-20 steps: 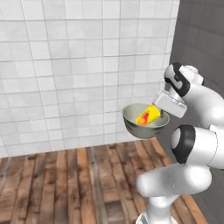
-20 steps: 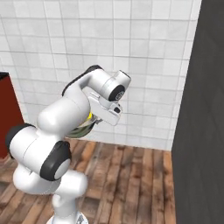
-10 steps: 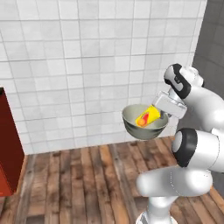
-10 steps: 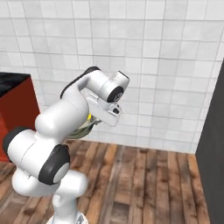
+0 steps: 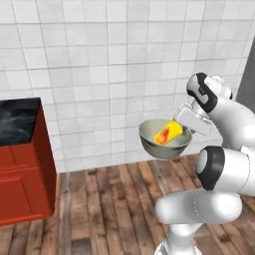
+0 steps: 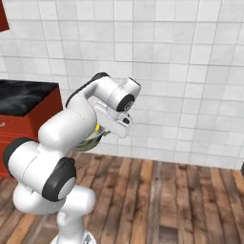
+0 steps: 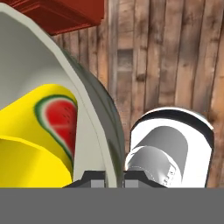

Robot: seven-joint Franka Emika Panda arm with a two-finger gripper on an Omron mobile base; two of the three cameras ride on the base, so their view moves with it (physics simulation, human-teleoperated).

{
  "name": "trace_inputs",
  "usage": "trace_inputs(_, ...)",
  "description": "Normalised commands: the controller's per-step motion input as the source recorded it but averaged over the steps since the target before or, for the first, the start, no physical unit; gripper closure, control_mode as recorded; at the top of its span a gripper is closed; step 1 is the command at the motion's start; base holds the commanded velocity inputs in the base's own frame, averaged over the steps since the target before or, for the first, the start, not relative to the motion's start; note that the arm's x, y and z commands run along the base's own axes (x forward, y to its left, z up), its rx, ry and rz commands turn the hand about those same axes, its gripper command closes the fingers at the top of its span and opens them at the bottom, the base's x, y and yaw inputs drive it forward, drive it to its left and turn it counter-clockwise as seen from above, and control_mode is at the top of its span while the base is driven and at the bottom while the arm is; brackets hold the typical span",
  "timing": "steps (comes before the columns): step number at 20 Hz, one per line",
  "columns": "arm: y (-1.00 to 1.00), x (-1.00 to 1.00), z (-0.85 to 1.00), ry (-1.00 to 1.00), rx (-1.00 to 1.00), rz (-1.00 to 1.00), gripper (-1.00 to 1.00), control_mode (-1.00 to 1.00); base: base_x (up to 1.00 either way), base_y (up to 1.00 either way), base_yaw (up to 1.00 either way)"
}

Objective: Place the cup inside the bowl on the dining table and move the bowl to any counter.

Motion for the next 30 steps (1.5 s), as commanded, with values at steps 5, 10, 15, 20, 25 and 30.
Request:
trace_inputs(5,0.00,0.00,0.00,0.00,0.00,0.00,1.00,1.00,0.14,0.95,-0.04)
trace_inputs(10,0.00,0.00,0.00,0.00,0.00,0.00,1.00,1.00,0.06,0.89,-0.04)
trace_inputs(15,0.00,0.00,0.00,0.00,0.00,0.00,1.00,1.00,0.13,0.94,-0.05)
trace_inputs(20,0.00,0.00,0.00,0.00,0.00,0.00,1.00,1.00,0.24,0.99,-0.06)
trace_inputs(25,0.00,0.00,0.00,0.00,0.00,0.00,1.00,1.00,0.25,0.98,-0.05)
trace_inputs(30,0.00,0.00,0.00,0.00,0.00,0.00,1.00,1.00,0.60,0.69,-0.09)
